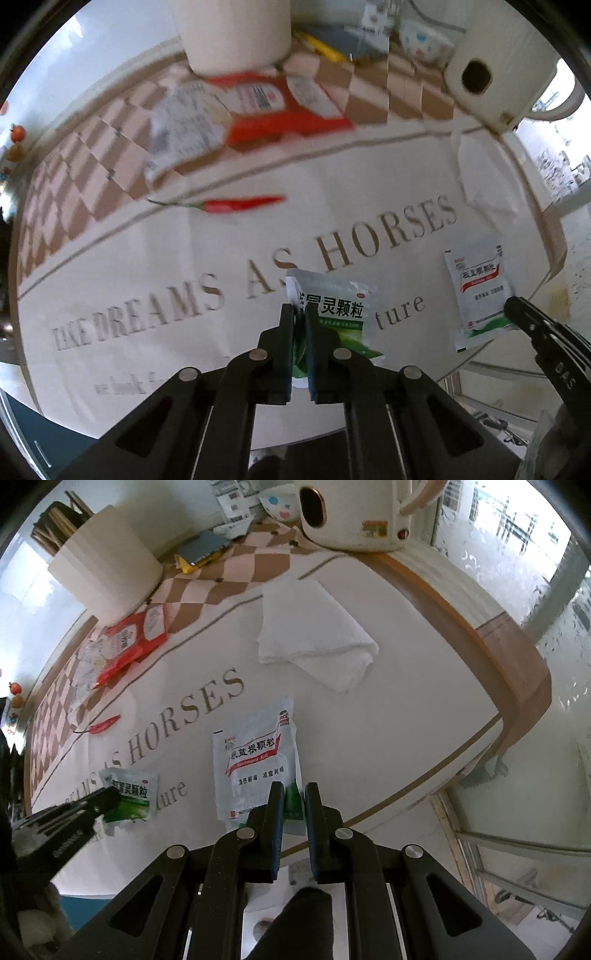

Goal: Collect trash
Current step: 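Carry both sachets down over the floor bin and open both tools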

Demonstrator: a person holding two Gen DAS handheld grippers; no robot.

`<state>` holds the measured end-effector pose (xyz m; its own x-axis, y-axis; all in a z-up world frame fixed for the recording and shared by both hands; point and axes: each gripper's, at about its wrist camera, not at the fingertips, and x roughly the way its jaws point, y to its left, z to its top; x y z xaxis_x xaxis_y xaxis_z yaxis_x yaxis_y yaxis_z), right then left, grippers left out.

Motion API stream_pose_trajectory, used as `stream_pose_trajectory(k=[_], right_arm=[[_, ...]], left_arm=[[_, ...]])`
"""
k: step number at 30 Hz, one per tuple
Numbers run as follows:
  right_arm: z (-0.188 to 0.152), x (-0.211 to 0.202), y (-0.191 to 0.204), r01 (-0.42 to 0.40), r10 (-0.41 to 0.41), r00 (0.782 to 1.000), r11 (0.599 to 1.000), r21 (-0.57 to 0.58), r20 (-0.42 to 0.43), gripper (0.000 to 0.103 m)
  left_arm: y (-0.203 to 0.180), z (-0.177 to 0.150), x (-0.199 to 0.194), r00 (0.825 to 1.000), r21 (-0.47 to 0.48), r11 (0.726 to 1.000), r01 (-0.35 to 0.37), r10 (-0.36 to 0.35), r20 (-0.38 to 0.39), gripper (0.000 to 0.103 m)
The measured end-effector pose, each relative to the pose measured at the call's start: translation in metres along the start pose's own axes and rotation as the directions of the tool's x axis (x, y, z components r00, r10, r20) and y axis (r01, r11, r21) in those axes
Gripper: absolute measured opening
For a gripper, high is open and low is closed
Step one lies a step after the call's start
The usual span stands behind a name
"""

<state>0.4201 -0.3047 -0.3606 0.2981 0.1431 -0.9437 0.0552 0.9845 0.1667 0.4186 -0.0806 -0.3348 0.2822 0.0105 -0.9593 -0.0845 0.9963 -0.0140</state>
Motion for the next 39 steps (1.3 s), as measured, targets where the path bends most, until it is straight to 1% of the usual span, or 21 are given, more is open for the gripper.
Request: stream_pose_trajectory(k=[4,7,11,12,14,15,17,20,22,24,26,27,28,29,31,32,34,39], right_arm=[[-0.003,-0.014,0.009,-0.021,0.021,0.999,1.0,-0.004,0.024,0.012],[-0.006,-0.027,0.023,-0.044,0.045,0.998,0.999,-0.019,0.047,0.012],[-0.016,-0.05,0.052,-0.077,0.081,0.993,0.996,-0.05,0.085,0.012],[-0.021,-0.057,0.06,-0.086,0.091,0.991,0.995,-0.057,0.096,0.012],[-0.03,-0.07,0.076,-0.097,0.105,0.988,0.993,-0.073,0.117,0.012],[-0.038,-0.077,0.085,-0.103,0.113,0.985,0.991,-0.081,0.13,0.012],[-0.056,-0.091,0.1,-0.117,0.129,0.981,0.989,-0.087,0.146,0.012],[-0.09,-0.107,0.121,-0.123,0.138,0.977,0.988,-0.098,0.163,0.012],[-0.126,-0.115,0.138,-0.129,0.144,0.976,0.987,-0.099,0.163,0.012],[-0.163,-0.116,0.153,-0.133,0.147,0.978,0.986,-0.101,0.15,0.012],[-0.199,-0.108,0.166,-0.134,0.145,0.983,0.986,-0.099,0.114,0.012],[-0.221,-0.101,0.175,-0.14,0.148,0.986,0.986,-0.095,0.079,0.012],[-0.241,-0.092,0.183,-0.148,0.153,0.987,0.985,-0.093,0.045,0.012],[-0.261,-0.082,0.19,-0.152,0.154,0.988,0.984,-0.094,0.013,0.012],[-0.293,-0.058,0.201,-0.152,0.148,0.988,0.984,-0.096,-0.045,0.012],[-0.312,-0.041,0.207,-0.154,0.146,0.985,0.984,-0.093,-0.086,0.012],[-0.348,-0.001,0.217,-0.158,0.143,0.976,0.984,-0.087,-0.164,0.012],[-0.418,0.106,0.24,-0.151,0.114,0.95,0.983,-0.106,-0.29,0.012]], left_arm=[[0.02,-0.008,-0.036,0.997,-0.017,1.0,-0.011,0.012,0.075,0.003],[0.039,-0.021,-0.062,0.992,-0.036,0.999,-0.014,0.019,0.129,0.003],[0.069,-0.044,-0.097,0.98,-0.067,0.998,-0.003,0.016,0.196,0.003],[0.072,-0.042,-0.1,0.978,-0.073,0.997,0.002,0.013,0.207,0.003],[0.092,-0.061,-0.12,0.971,-0.084,0.996,0.012,0.008,0.238,0.003],[0.099,-0.067,-0.125,0.969,-0.087,0.996,0.015,0.007,0.248,0.003],[0.12,-0.09,-0.139,0.964,-0.095,0.995,0.022,0.004,0.265,0.003],[0.156,-0.134,-0.156,0.962,-0.114,0.993,0.032,0.001,0.274,0.003],[0.184,-0.171,-0.16,0.966,-0.13,0.991,0.033,0.002,0.258,0.003],[0.206,-0.2,-0.158,0.973,-0.149,0.988,0.024,0.012,0.233,0.003],[0.237,-0.237,-0.147,0.983,-0.185,0.982,0.02,0.015,0.182,0.003],[0.246,-0.248,-0.141,0.987,-0.195,0.981,0.015,0.017,0.16,0.003],[0.262,-0.268,-0.127,0.993,-0.214,0.977,0.004,0.021,0.115,0.003],[0.271,-0.279,-0.118,0.996,-0.226,0.974,-0.002,0.022,0.087,0.003],[0.296,-0.312,-0.082,1.0,-0.269,0.963,-0.012,0.014,0.004,0.003],[0.303,-0.323,-0.067,1.0,-0.284,0.959,-0.015,0.009,-0.023,0.003],[0.322,-0.349,-0.025,0.996,-0.331,0.943,-0.018,-0.014,-0.093,0.003],[0.362,-0.413,0.104,0.97,-0.44,0.897,-0.045,-0.067,-0.235,0.003]])
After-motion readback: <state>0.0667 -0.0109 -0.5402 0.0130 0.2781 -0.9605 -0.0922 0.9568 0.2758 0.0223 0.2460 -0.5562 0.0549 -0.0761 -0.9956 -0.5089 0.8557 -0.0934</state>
